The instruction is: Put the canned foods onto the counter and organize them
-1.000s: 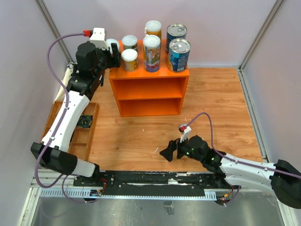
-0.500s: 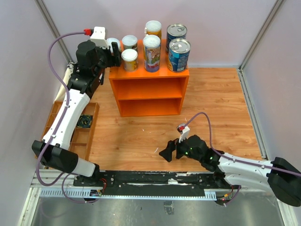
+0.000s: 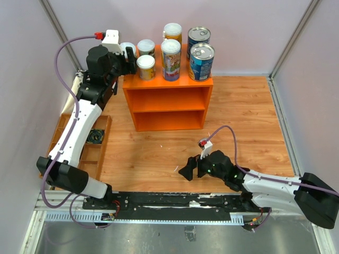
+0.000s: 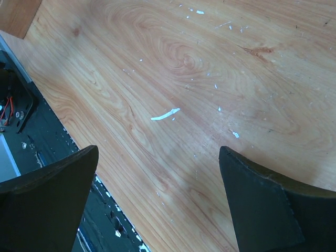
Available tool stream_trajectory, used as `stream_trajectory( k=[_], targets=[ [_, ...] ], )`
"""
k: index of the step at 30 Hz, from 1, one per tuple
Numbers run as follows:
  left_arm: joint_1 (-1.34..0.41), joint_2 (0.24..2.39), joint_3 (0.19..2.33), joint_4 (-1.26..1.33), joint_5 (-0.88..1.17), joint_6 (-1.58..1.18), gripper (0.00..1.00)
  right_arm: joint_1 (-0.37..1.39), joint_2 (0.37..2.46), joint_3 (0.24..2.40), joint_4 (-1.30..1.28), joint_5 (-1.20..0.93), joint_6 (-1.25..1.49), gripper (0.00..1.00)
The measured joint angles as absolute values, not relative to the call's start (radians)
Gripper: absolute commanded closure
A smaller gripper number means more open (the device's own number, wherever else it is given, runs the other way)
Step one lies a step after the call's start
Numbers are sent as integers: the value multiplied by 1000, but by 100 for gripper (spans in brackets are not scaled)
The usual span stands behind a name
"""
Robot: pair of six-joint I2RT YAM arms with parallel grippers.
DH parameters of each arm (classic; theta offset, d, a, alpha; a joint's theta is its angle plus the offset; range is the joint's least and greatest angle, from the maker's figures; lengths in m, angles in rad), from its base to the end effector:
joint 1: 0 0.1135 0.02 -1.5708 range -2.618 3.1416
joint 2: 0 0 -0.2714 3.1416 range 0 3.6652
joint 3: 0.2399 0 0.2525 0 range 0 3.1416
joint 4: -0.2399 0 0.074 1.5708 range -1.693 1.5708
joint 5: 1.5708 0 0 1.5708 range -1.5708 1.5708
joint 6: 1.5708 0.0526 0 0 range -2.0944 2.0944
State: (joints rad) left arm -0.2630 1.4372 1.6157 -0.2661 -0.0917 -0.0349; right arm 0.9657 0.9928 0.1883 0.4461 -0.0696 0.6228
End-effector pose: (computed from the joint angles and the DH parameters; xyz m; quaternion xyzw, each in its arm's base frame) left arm 0.3300 -0.0839 0.4740 0.0531 0.7354 -0.0667 0.6723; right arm 0.1127 0.1694 0.1613 -0.1597 0.8059 0.4262 0.3787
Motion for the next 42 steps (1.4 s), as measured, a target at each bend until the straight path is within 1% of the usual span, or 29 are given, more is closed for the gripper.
stream_trajectory(
  k=[5,8,11,23,42],
  targets=[
    [-263,1451,1616,-251,-92,-47,34,965,997,188,459,-78,623,2],
    [-262,1456,1616,-244,-92,-56,33,965,997,188,466,-82,623,2],
    [-262,1458,1618,-244,-92,-58,28,965,997,188,468,-86,623,2],
    [-259,1458,1618,-242,-93,-74,18,965,995,188,474,-90,623,2],
    [-258,1432,1605,-180,-109,-87,16,965,982,188,474,-105,624,1]
  ],
)
